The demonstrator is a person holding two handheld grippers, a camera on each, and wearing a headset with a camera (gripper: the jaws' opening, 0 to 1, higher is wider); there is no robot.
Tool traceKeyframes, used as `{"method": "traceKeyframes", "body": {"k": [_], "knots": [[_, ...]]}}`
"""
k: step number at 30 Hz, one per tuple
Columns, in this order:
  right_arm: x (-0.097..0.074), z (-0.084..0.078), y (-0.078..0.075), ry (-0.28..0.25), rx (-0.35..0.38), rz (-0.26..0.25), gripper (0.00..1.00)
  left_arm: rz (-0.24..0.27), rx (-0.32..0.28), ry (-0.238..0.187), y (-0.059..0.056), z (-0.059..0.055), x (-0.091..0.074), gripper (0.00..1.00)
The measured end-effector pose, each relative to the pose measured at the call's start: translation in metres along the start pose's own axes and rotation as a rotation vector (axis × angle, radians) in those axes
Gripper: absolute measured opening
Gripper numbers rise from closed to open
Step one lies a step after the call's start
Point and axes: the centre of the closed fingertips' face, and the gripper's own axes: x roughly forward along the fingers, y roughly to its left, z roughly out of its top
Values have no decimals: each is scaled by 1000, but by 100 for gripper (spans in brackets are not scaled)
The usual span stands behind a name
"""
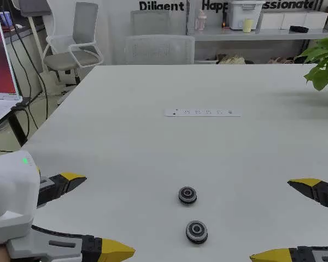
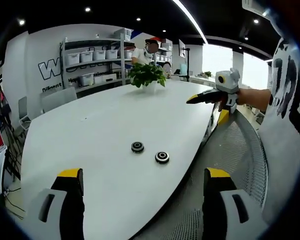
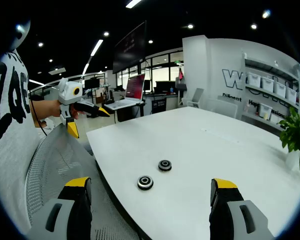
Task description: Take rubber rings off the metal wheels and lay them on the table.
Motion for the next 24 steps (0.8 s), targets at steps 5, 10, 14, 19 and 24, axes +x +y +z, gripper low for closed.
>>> {"method": "traceKeyframes", "body": {"k": [5,10,14,19,24], "knots": [[1,-1,0,8,-9,2,99,-1,-8,5,0,-3,1,97],[2,-3,1,21,-21,6,99,-3,-13,4,-2,-4,1,97],[3,-5,2,29,-26,10,99,-4,-14,12,-2,-8,0,97],[4,-5,2,31,-37,12,99,0,-18,14,0,-8,-1,97],[5,-3,1,28,-39,11,99,1,-11,17,1,-7,-1,97]]}}
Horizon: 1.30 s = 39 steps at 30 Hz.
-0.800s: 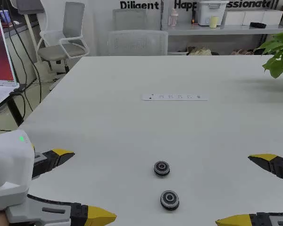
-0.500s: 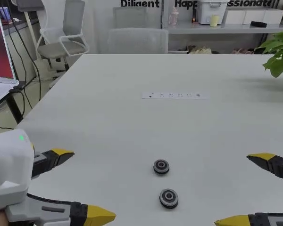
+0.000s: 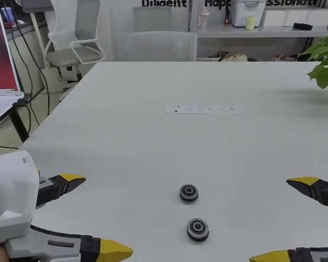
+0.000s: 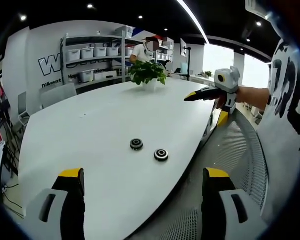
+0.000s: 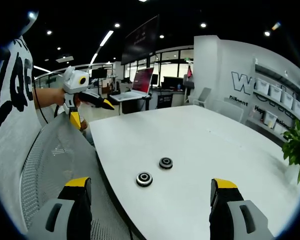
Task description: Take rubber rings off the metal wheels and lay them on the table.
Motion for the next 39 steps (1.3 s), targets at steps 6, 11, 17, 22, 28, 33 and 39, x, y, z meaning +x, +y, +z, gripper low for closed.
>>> {"method": "traceKeyframes", "body": {"k": [6,11,17,22,28,33,39], "knots": [[2,-2,-1,5,-2,1,99,-3,5,6,1,0,2,97],[3,-2,-2,6,-5,2,99,-5,6,5,2,1,4,97],[4,-4,-2,13,-8,4,99,-13,12,16,2,1,7,97],[5,-7,-2,24,-16,4,99,-17,14,22,2,0,8,97],[6,-8,-2,32,-15,6,99,-18,14,25,4,0,8,97],[5,-5,-4,15,0,4,99,-24,12,28,3,-1,9,96],[5,-8,-3,23,-1,2,99,-31,10,38,2,-5,11,96]]}}
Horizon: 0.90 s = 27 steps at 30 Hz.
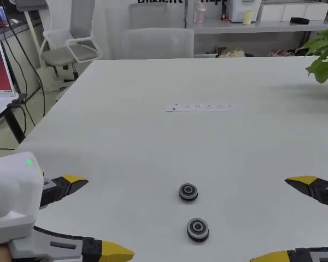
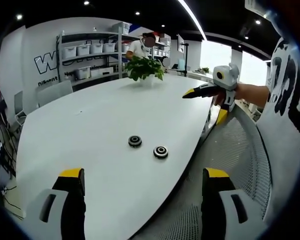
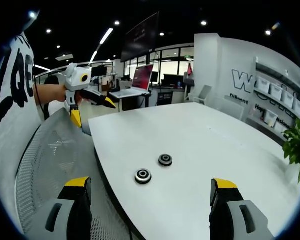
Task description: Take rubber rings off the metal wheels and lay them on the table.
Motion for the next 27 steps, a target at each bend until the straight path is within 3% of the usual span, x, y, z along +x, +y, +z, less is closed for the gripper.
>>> {"method": "traceKeyframes", "body": {"k": [6,27], "knots": [[2,-2,0,3,-4,1,99,-4,15,18,0,-2,2,96],[19,15,-9,-15,-40,19,98,-12,46,9,8,12,14,94]]}}
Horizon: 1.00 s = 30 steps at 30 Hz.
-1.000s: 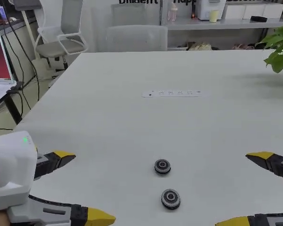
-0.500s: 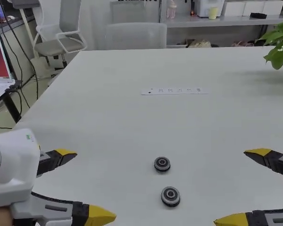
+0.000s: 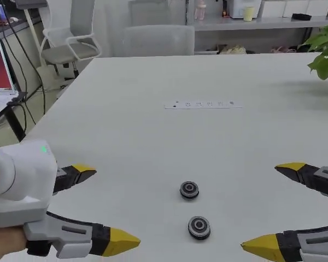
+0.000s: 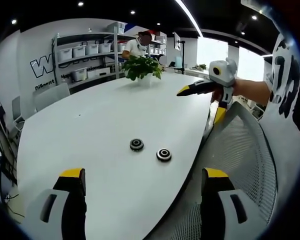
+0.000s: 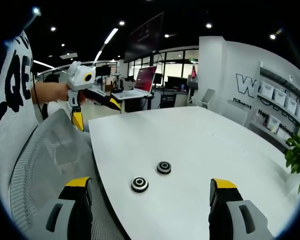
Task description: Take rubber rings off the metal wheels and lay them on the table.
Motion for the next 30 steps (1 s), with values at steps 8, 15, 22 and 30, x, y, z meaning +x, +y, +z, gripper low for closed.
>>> {"method": "traceKeyframes", "body": {"k": [8,15,22,30], "knots": [[15,1,-1,2,2,26,97,-16,32,-5,3,9,12,93],[27,-1,3,17,-14,55,96,-28,43,11,7,7,20,92],[38,-5,-3,32,-23,77,96,-41,47,24,11,4,29,91],[53,-11,-2,63,-55,122,95,-59,52,39,16,-3,40,89]]}}
